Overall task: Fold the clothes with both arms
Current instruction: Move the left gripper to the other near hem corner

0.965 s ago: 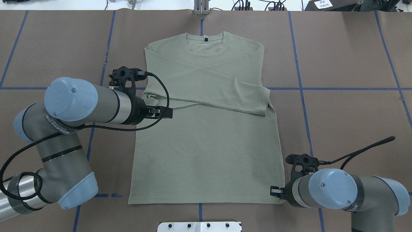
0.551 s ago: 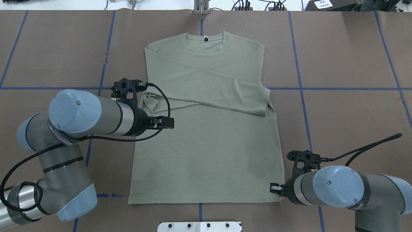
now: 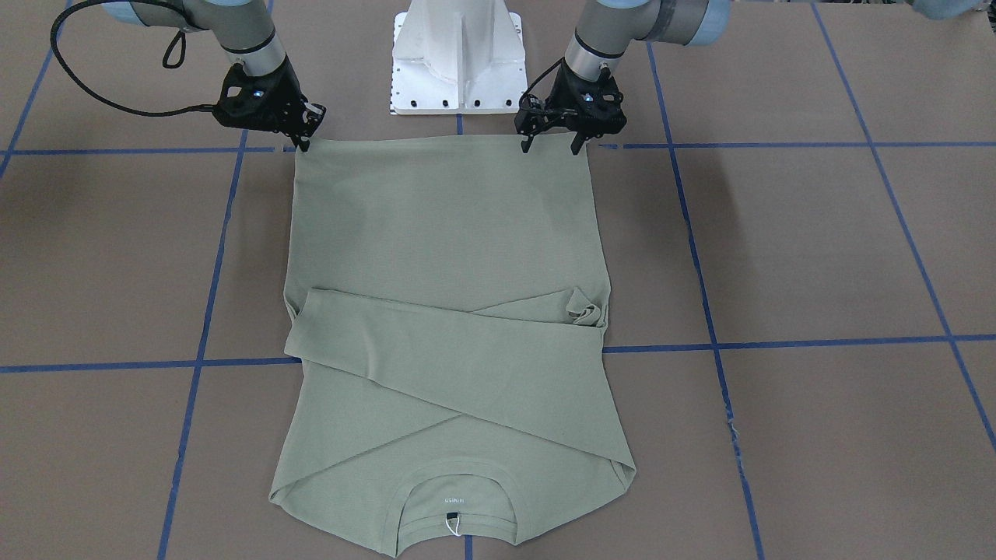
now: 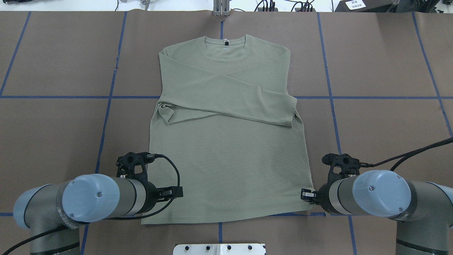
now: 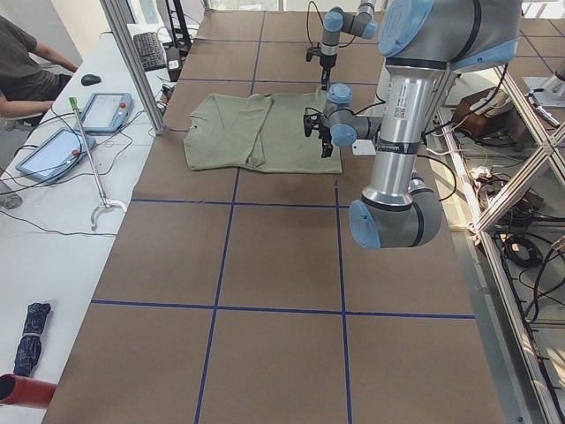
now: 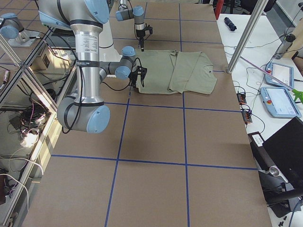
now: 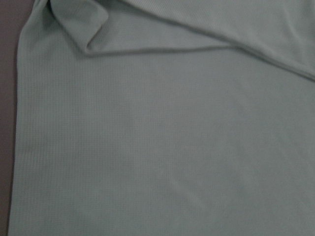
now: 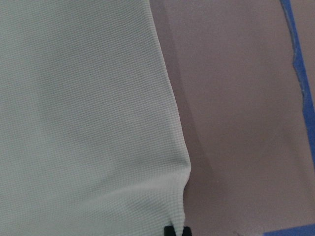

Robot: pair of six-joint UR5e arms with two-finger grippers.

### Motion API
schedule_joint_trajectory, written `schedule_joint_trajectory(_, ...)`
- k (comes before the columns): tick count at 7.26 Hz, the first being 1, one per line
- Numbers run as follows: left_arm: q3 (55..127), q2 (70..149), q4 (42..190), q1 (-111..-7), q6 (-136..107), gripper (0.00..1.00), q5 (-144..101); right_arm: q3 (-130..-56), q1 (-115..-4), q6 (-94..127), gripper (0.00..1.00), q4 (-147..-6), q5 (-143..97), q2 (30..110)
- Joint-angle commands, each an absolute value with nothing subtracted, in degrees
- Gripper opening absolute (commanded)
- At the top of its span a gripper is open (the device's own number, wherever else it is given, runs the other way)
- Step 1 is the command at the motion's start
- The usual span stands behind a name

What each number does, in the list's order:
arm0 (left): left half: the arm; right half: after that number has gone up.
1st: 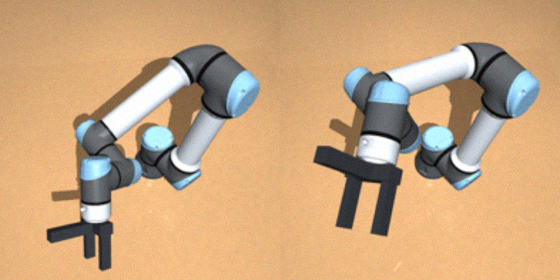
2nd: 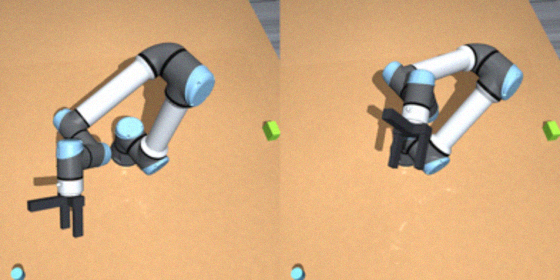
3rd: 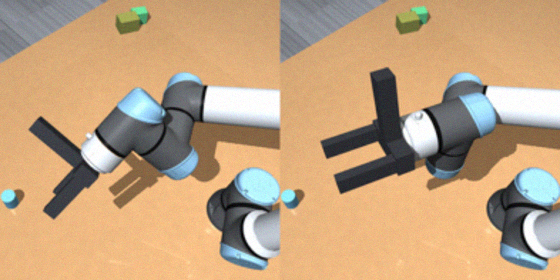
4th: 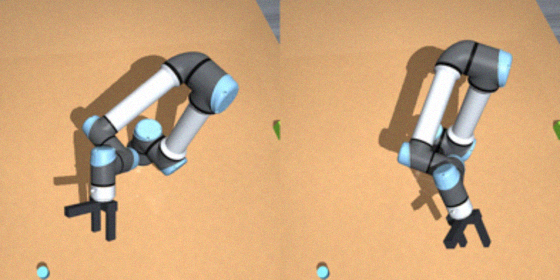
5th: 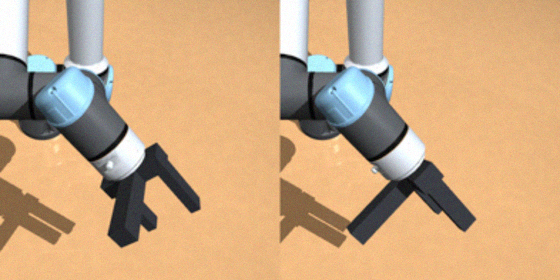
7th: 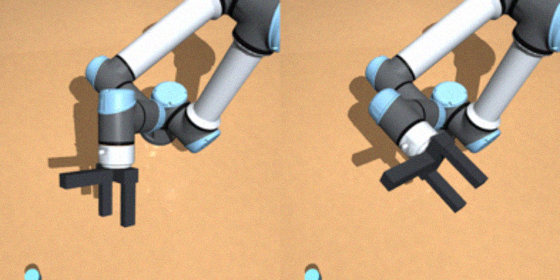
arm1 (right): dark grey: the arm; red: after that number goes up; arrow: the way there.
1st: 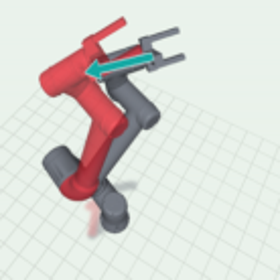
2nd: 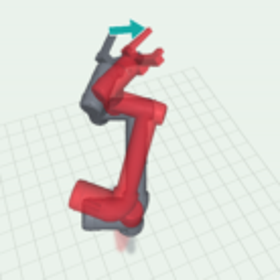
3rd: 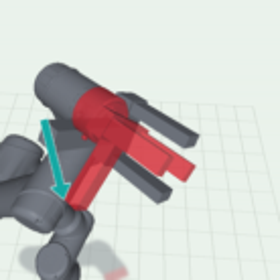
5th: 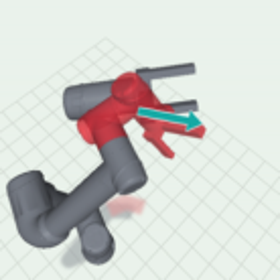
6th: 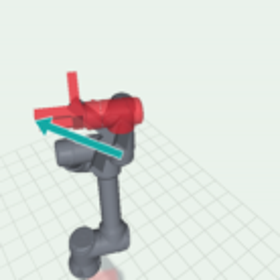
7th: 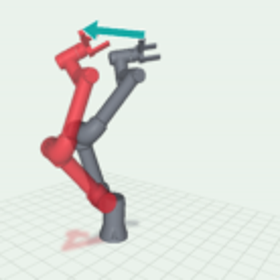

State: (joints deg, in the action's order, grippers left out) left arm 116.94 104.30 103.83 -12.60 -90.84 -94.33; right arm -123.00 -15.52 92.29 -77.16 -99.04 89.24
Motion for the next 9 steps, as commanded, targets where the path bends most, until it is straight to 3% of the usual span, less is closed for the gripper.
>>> schedule_joint_trajectory(1,117.95,103.19,99.58,-9.94,-93.25,0.99,-92.55,-123.05,-16.0,92.29,0.0,-77.17,-99.05,89.21)
schedule_joint_trajectory(6,114.88,102.22,99.67,-9.58,-93.25,0.98,-92.64,-123.75,-16.7,92.29,0.0,-77.17,-99.14,89.3)
schedule_joint_trajectory(9,115.31,102.22,99.67,-9.4,-93.34,0.8,-92.81,-123.93,-16.87,92.29,0.0,-77.17,-99.14,89.38)
